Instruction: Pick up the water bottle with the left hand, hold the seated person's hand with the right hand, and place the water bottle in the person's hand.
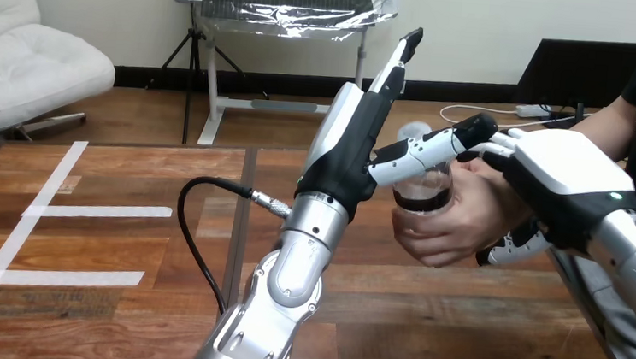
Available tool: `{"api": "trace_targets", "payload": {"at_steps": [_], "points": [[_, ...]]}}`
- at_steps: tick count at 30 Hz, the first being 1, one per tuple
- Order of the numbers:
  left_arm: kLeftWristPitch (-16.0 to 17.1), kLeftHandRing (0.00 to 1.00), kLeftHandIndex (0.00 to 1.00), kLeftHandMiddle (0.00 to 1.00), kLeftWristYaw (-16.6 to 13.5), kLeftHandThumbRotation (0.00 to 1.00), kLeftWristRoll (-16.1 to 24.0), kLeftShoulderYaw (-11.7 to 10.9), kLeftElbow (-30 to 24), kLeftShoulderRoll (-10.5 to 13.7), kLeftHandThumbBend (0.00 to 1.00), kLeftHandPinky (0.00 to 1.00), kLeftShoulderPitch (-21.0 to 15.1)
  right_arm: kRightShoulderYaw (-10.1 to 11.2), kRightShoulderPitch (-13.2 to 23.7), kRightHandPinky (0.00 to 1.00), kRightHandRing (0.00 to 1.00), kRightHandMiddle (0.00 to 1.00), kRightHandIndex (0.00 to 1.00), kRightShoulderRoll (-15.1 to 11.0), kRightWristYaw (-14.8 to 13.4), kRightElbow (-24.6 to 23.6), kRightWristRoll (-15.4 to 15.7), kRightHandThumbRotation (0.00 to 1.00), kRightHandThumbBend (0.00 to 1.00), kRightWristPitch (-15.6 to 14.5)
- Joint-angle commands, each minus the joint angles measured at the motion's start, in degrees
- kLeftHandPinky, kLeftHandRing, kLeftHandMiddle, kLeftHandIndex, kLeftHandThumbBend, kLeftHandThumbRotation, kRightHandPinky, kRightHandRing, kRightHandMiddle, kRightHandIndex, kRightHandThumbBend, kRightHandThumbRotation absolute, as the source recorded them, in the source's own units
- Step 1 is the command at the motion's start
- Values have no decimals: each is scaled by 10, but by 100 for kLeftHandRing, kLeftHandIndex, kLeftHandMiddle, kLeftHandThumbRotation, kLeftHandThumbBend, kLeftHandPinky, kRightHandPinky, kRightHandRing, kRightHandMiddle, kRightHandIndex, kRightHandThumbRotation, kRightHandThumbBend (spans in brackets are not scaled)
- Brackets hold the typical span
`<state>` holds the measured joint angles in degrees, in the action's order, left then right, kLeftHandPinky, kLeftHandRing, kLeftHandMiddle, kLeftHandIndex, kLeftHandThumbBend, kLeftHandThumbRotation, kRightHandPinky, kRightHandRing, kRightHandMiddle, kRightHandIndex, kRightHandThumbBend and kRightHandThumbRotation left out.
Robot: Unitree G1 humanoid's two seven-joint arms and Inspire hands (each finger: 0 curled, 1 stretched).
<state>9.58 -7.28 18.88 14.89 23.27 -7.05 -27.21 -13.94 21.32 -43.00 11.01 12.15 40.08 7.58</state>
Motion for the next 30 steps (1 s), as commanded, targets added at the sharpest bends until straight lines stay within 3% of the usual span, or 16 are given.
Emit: {"api": "trace_targets", "payload": {"at_steps": [1,4,7,11,18,30], "points": [[10,100,100,100,-2,72,3,-1,-48,8,100,100,2,52,-16,91,99,95,87,-4,3,-77,-32,0,85,-15],[15,100,100,100,2,72,-4,-3,-61,9,100,100,15,71,-42,91,99,96,87,-1,9,-118,-53,1,84,-24],[19,100,100,100,7,72,-12,-2,-101,12,100,100,49,114,-104,92,100,97,88,19,20,-214,-95,7,79,-51],[25,100,100,100,8,72,-17,-2,-116,12,100,100,64,128,-128,93,100,98,88,28,18,-253,-108,12,76,-64],[34,100,100,100,7,72,-20,1,-148,15,97,100,95,145,-177,95,100,100,90,45,-5,-322,-96,19,72,-82],[53,100,100,100,1,77,-31,8,-190,14,93,100,140,154,-228,100,100,100,93,75,-39,-376,-59,24,71,-85]]}}
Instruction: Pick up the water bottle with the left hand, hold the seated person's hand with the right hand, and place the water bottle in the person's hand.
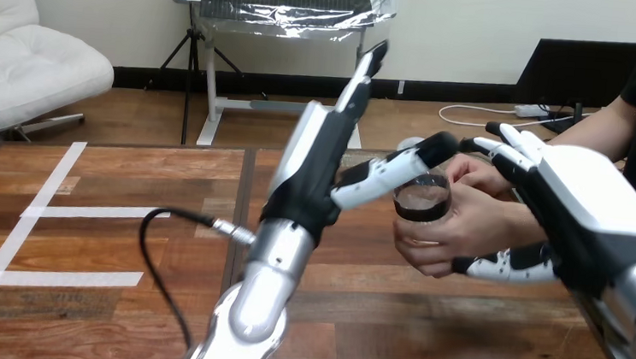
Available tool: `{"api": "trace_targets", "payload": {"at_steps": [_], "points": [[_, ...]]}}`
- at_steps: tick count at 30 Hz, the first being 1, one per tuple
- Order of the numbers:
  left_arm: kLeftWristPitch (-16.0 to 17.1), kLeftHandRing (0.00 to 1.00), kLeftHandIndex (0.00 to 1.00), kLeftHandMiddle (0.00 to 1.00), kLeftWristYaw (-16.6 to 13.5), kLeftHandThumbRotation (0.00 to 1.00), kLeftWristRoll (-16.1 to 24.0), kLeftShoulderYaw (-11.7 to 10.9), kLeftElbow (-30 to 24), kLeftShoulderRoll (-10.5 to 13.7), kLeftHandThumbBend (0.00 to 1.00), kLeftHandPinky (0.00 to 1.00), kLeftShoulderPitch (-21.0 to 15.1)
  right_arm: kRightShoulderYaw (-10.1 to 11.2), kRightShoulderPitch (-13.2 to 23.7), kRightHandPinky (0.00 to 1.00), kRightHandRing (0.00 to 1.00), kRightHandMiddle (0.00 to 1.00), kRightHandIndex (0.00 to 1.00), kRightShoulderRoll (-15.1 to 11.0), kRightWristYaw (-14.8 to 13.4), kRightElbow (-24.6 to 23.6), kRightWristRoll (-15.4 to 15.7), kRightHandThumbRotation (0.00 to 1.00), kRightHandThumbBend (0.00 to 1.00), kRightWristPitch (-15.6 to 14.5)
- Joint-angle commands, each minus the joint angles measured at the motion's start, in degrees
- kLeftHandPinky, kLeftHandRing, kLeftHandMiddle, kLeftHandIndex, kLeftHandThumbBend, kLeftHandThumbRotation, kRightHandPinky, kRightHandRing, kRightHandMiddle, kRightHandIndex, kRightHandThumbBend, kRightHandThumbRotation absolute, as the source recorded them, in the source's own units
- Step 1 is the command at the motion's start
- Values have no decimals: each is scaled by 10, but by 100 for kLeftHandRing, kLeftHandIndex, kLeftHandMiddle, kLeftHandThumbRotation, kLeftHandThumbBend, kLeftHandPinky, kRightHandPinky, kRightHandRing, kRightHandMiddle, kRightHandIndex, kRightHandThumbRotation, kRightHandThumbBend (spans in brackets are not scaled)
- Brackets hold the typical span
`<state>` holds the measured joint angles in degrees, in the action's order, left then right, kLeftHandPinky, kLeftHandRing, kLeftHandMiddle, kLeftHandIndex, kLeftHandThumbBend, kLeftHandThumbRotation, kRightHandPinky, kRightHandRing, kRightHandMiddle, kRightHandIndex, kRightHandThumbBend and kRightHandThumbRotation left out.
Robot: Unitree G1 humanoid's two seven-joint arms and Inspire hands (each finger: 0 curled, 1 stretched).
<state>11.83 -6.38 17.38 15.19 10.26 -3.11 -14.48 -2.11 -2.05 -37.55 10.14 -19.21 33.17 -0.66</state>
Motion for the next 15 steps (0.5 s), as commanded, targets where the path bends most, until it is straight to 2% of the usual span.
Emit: {"api": "trace_targets", "payload": {"at_steps": [1,5,9,15], "points": [[32,100,100,100,-8,77,-19,5,-63,-25,93,100,17,36,3,100,100,100,94,24,-32,-65,11,25,71,-1],[37,100,100,100,-5,77,-35,7,-77,-27,91,100,32,40,-9,100,100,100,94,36,-41,-75,8,26,71,7],[50,100,100,100,-4,80,-52,8,-91,-28,90,100,49,47,-22,100,100,100,95,50,-61,-79,-4,26,70,31],[74,99,100,100,-9,83,-70,9,-110,-27,82,98,71,54,-39,100,100,100,95,79,-91,-78,-31,27,65,71]]}}
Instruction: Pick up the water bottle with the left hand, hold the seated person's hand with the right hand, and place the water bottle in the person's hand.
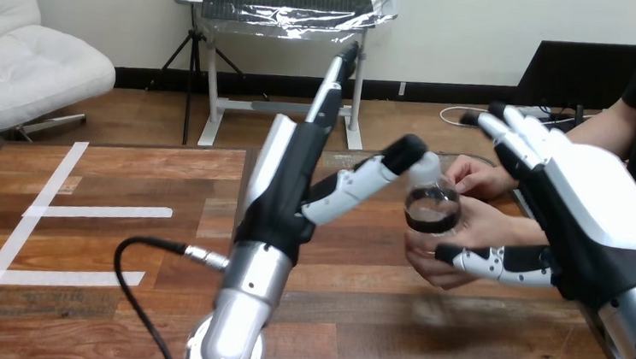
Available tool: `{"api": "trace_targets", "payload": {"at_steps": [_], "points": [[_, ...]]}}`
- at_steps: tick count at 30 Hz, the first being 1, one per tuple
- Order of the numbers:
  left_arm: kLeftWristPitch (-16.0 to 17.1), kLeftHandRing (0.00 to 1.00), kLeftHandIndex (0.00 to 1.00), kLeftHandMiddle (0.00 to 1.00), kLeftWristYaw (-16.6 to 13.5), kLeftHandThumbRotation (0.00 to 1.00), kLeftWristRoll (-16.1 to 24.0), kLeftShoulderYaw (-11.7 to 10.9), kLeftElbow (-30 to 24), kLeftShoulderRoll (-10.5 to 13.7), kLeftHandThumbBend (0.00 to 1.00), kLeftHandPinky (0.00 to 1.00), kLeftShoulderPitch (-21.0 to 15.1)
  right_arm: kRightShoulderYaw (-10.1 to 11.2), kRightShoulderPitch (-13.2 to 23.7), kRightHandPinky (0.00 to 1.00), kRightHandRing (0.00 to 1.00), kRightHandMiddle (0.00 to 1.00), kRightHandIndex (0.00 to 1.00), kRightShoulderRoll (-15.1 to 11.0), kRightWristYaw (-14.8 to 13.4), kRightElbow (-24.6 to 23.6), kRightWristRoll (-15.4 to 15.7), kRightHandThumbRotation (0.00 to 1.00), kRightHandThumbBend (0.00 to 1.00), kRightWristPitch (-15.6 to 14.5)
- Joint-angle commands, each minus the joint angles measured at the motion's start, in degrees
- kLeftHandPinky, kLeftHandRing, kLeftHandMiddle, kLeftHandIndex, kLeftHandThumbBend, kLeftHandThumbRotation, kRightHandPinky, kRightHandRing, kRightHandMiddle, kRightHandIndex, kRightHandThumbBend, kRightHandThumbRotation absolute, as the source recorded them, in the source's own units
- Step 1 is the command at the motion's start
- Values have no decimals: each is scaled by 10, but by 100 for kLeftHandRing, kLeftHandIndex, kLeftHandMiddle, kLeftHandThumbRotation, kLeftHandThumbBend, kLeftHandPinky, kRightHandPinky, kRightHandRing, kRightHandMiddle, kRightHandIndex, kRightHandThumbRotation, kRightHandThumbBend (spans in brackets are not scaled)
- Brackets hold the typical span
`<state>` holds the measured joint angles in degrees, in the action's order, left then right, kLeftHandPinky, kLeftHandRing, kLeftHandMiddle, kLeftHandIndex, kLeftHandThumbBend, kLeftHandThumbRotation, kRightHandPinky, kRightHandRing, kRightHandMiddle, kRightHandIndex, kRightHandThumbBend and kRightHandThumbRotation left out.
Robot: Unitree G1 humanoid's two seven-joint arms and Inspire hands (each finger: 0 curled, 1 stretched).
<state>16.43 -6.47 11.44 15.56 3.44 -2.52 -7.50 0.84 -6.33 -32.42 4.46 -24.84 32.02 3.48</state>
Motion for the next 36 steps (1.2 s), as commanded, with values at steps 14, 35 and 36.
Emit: {"api": "trace_targets", "payload": {"at_steps": [14,35,36], "points": [[94,88,96,92,-57,99,0,6,-87,-32,59,83,80,5,-22,100,100,100,92,126,-127,26,-84,38,33,144],[227,72,81,79,-140,95,53,6,-127,-21,45,61,251,-35,14,52,66,75,72,218,-216,188,-96,2,12,388],[231,71,81,78,-141,93,53,6,-127,-20,44,61,254,-35,16,49,64,72,70,220,-217,192,-94,2,13,391]]}}
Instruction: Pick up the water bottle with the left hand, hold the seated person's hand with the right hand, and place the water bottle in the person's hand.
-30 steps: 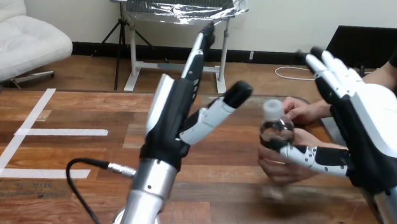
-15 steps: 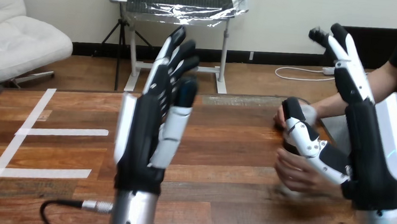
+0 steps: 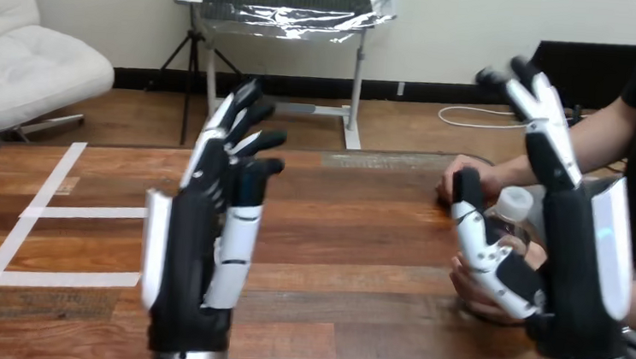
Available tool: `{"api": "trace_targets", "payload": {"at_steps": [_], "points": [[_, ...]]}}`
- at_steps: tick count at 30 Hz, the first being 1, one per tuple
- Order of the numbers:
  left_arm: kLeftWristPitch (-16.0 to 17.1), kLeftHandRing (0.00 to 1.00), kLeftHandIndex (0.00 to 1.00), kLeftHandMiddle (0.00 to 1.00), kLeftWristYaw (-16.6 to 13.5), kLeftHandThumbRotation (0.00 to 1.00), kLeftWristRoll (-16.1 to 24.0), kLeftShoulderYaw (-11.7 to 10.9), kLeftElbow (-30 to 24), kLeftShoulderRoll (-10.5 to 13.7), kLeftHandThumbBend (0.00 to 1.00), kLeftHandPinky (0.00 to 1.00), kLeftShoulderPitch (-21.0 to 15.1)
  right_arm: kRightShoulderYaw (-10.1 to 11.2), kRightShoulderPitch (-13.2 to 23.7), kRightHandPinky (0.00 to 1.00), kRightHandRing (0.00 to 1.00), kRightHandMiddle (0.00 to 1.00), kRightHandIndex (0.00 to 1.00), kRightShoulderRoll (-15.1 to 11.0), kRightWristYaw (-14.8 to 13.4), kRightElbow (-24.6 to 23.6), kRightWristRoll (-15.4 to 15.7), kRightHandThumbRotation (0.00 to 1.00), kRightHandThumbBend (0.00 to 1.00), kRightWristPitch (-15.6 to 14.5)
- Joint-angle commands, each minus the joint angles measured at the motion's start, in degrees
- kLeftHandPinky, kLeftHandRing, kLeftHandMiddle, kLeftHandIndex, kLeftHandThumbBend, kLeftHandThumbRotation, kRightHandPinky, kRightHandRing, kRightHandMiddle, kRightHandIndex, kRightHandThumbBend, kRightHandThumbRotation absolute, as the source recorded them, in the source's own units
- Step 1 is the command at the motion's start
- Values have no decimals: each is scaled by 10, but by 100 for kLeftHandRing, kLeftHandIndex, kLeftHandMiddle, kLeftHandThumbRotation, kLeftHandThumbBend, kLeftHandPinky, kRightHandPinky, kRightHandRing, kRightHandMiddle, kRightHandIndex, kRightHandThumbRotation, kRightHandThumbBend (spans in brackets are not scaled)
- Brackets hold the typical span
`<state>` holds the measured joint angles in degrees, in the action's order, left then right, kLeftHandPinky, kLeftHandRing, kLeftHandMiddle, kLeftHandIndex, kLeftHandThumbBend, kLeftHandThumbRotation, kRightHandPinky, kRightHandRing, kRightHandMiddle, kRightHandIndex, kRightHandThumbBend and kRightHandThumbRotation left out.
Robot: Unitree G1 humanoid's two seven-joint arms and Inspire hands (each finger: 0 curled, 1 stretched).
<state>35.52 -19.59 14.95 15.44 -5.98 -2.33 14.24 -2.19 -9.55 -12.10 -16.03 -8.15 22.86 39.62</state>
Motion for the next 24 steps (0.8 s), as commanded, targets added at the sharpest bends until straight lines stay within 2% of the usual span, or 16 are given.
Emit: {"api": "trace_targets", "payload": {"at_steps": [1,5,10,16,24], "points": [[42,70,80,77,-11,91,18,8,-33,-22,43,59,40,-4,49,44,59,68,67,19,-13,27,-2,1,14,33],[58,68,78,75,-16,86,14,12,-38,-21,42,57,58,-6,55,39,53,62,63,29,-8,35,-8,0,16,41],[75,64,74,71,-18,72,6,15,-40,-22,42,54,73,-8,58,35,47,57,58,38,-4,37,-10,0,17,42],[99,61,71,68,-20,63,3,13,-34,-19,41,51,80,-8,62,34,46,55,57,41,0,44,-6,0,17,48],[117,59,67,65,-9,54,-24,17,-33,-16,39,48,79,-15,65,33,46,55,56,48,5,48,-15,0,15,46]]}}
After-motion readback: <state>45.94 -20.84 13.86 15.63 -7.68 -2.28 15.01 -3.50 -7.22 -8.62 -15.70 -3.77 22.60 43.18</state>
